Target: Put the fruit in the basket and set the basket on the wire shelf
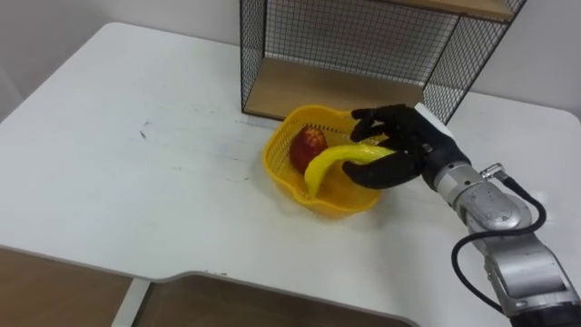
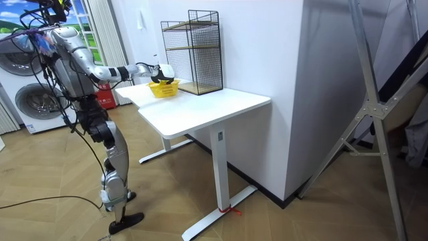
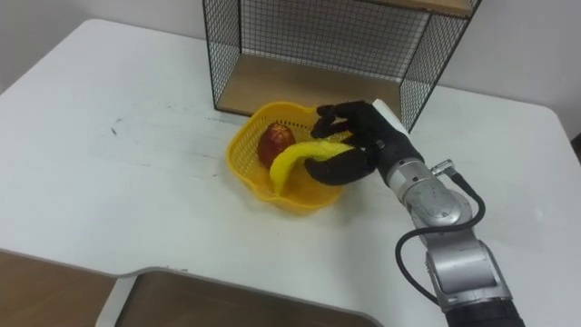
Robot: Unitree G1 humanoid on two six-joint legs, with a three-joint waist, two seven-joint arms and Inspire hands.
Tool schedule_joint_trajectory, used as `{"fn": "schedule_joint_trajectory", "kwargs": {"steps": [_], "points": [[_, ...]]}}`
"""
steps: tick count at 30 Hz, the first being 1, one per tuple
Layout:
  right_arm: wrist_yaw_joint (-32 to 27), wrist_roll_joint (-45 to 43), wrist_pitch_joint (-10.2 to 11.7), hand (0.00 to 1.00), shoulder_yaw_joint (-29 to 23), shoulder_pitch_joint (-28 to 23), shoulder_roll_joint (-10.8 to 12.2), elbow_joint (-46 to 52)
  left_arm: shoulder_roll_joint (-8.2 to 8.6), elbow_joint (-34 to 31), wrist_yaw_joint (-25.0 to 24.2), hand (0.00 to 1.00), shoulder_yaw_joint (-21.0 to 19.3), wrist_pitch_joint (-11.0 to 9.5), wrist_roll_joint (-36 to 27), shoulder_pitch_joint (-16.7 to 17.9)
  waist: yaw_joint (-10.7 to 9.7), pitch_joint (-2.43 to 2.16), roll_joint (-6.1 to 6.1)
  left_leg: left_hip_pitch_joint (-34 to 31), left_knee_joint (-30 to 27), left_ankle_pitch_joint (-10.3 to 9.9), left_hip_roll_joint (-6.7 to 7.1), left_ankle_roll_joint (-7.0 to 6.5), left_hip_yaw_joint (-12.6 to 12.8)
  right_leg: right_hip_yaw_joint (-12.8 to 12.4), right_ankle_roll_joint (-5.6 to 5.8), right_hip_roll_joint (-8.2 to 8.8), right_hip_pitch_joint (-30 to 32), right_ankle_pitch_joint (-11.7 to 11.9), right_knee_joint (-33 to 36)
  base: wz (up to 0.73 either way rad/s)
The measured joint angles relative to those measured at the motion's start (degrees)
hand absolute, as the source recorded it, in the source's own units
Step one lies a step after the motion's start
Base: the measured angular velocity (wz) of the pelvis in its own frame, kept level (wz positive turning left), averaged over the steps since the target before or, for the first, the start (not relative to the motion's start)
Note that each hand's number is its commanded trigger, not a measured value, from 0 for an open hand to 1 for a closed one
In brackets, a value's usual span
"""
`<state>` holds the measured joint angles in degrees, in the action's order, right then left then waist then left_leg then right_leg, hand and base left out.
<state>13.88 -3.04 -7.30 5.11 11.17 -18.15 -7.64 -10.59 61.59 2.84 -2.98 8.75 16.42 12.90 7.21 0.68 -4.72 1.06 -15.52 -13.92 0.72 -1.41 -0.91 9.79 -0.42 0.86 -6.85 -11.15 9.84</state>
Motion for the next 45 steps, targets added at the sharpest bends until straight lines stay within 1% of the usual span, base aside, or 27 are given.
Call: {"fn": "schedule_joint_trajectory", "kwargs": {"steps": [3, 11, 15, 20, 22, 23, 24, 26, 29, 31, 33, 36, 38, 39, 40, 41, 42, 43, 44, 45], "points": [[-0.02, 0.0, 0.0, 0.0, 0.0, 0.0, 0.0, 0.0, 0.0, 0.0, 0.0, 0.0, 0.16, 0.0, -0.01, 0.03, 0.0, 0.01, 0.11, -0.1, -0.02, 0.0, -0.01, 0.0, -0.01, 0.02, 0.0, 0.0, 0.06, 0.0, 0.0, 0.0], [-0.22, 0.04, 0.03, 0.0, 0.46, 0.0, 0.01, -0.29, 0.03, 0.06, 0.01, 0.0, 2.08, 0.02, -0.01, -0.17, -0.05, -0.03, 0.29, 0.09, -0.19, 0.01, 0.02, 0.01, -0.11, 0.09, 0.0, -0.01, -0.11, 0.0, -0.05, 0.0], [-0.85, 2.81, 0.08, 0.0, 0.46, 0.0, 0.0, -0.71, 0.01, 0.23, 0.0, 0.0, 2.09, -0.04, -0.19, -0.3, -0.38, -0.03, 0.41, 0.36, -0.02, 0.01, 0.0, 0.01, -0.14, -0.21, 0.0, -0.02, -0.4, 0.0, -0.05, 0.0], [-1.25, 3.24, 0.16, 0.0, 0.42, 0.0, -0.01, -0.71, 0.0, 0.25, -0.02, 0.0, 2.01, -0.07, -0.24, -0.32, -0.67, -0.06, 0.45, 0.34, -0.09, 0.01, -0.01, 0.01, -0.12, -0.12, 0.0, -0.04, -0.48, 0.0, -0.05, 0.0], [-1.25, 3.23, 0.16, 0.0, 0.38, 0.0, -0.07, -0.66, 0.0, 0.24, -0.03, 0.0, 1.82, -0.08, -0.66, -0.43, -0.82, -0.12, 0.41, 0.26, -0.15, 0.01, 0.01, 0.01, -0.15, -0.02, 0.0, -0.02, -0.44, 0.0, -0.06, 0.0], [-1.26, 3.42, 0.16, 0.0, 0.36, -0.08, -0.06, -0.66, 0.02, 0.25, -0.03, 0.0, 1.58, -0.11, -1.11, -0.21, -0.9, -0.2, 0.43, 0.3, -0.19, 0.01, 0.0, 0.01, -0.09, -0.03, 0.0, 0.0, -0.46, 0.0, -0.07, 0.0], [-1.38, 4.52, 0.16, 0.0, 0.36, -0.27, -0.06, -0.65, 0.1, 0.25, -0.02, 0.0, 1.3, -0.14, -1.3, -0.01, -0.99, -0.41, 0.48, 0.32, -0.21, 0.01, 0.01, 0.01, -0.07, -0.03, 0.0, 0.01, -0.49, 0.0, -0.07, 0.0], [-1.99, 5.54, 0.16, 0.0, 0.35, -0.39, -0.06, -0.08, 0.14, 0.4, -0.01, 0.0, 1.23, -0.24, -2.45, 0.13, -1.33, -0.6, 0.63, 0.31, -0.22, 0.01, 0.02, 0.01, -0.08, 0.07, 0.01, 0.04, -0.52, 0.01, -0.07, 0.0], [-3.52, 6.89, 0.31, 0.0, -0.02, -0.44, -0.06, 1.47, 0.42, 2.03, 0.3, 0.0, 0.6, -0.59, -3.44, 0.08, -1.9, -0.76, 1.03, 0.48, -0.24, 0.01, 0.01, 0.01, -0.08, 0.26, 0.02, 0.06, -0.74, 0.01, -0.07, 0.0], [-4.46, 7.25, 0.87, 0.0, -0.74, -0.51, -0.05, 1.81, 0.92, 2.93, 0.38, 0.0, -0.41, -0.54, -3.42, 0.19, -2.35, -0.85, 1.25, 0.56, -0.25, 0.01, 0.02, 0.01, -0.1, 0.37, 0.02, 0.08, -0.91, 0.01, -0.1, 0.02], [-5.41, 8.62, 1.57, 0.0, -2.59, -1.25, -0.04, 1.84, 1.09, 3.21, 0.4, 0.0, -0.95, -0.57, -3.6, 0.27, -2.59, -0.71, 1.63, 0.59, -0.36, 0.01, 0.02, 0.01, -0.14, 0.42, 0.02, 0.07, -1.06, 0.01, -0.16, 0.04], [-7.73, 12.3, 2.32, 0.0, -5.46, -3.75, -0.02, 2.55, 1.14, 3.79, 0.44, 0.0, -3.59, -1.06, -8.17, 0.56, -2.64, -0.75, 1.89, 0.63, -0.36, 0.01, 0.01, 0.01, -0.2, 0.53, 0.02, 0.09, -1.13, 0.01, -0.15, 0.0], [-10.16, 14.27, 2.47, 0.0, -6.94, -7.03, -0.01, 4.37, 1.15, 3.73, 0.85, 0.0, -6.96, -1.76, -14.35, 1.67, -2.55, -1.0, 2.41, 0.77, -0.26, 0.02, -0.03, 0.0, -0.06, 0.45, 0.02, 0.08, -1.14, 0.01, -0.13, -0.04], [-11.29, 15.23, 2.88, 0.0, -7.59, -8.51, -0.02, 4.66, 1.14, 3.7, 1.75, 0.0, -8.9, -2.25, -17.63, 2.24, -2.8, -1.11, 2.41, 1.06, -0.18, 0.02, -0.03, 0.0, -0.07, 0.35, 0.02, 0.06, -1.36, 0.01, -0.13, 0.0], [-11.79, 15.86, 2.93, 0.0, -8.01, -9.23, -0.02, 4.65, 1.15, 3.72, 2.24, 0.0, -10.03, -2.42, -19.68, 2.41, -2.93, -1.01, 2.68, 1.19, -0.11, 0.02, -0.03, 0.0, -0.08, 0.34, 0.02, 0.06, -1.47, 0.01, -0.15, 0.0], [-13.13, 17.52, 2.96, 0.0, -9.16, -10.58, -0.03, 4.65, 1.15, 3.58, 3.96, 0.0, -12.31, -2.79, -24.05, 2.27, -3.0, -0.97, 2.83, 1.37, -0.08, 0.02, 0.0, 0.0, -0.2, 0.43, 0.02, 0.08, -1.72, 0.01, -0.17, 0.0], [-14.11, 18.33, 2.96, 0.0, -9.48, -11.05, -0.02, 4.66, 1.14, 3.41, 5.08, 0.0, -13.13, -3.0, -25.93, 2.15, -3.06, -0.91, 3.04, 1.44, -0.08, 0.02, 0.01, 0.0, -0.2, 0.38, 0.02, 0.08, -1.8, 0.01, -0.19, 0.0], [-15.7, 19.65, 3.09, 0.0, -10.33, -12.11, 0.01, 4.7, 1.28, 2.33, 8.05, 0.0, -15.17, -3.24, -29.45, 2.3, -3.2, -0.78, 3.55, 1.56, -0.06, 0.02, 0.01, 0.0, -0.19, 0.3, 0.02, 0.09, -1.92, 0.01, -0.29, 0.0], [-16.99, 20.95, 3.47, 0.0, -11.3, -13.27, 0.18, 4.76, 1.36, -0.12, 11.23, 0.0, -17.19, -3.44, -32.93, 2.56, -3.41, -0.75, 3.66, 1.53, -0.03, 0.05, 0.03, 0.02, -0.3, 0.28, 0.02, 0.13, -1.92, 0.01, -0.29, 0.0], [-17.75, 21.21, 3.54, 0.0, -11.61, -13.7, 0.25, 4.76, 1.36, -1.3, 12.82, 0.0, -18.05, -3.87, -34.41, 2.7, -3.41, -0.75, 3.71, 1.54, 0.01, 0.09, 0.02, 0.02, -0.24, 0.15, 0.02, 0.13, -1.9, 0.01, -0.26, 0.0]]}}
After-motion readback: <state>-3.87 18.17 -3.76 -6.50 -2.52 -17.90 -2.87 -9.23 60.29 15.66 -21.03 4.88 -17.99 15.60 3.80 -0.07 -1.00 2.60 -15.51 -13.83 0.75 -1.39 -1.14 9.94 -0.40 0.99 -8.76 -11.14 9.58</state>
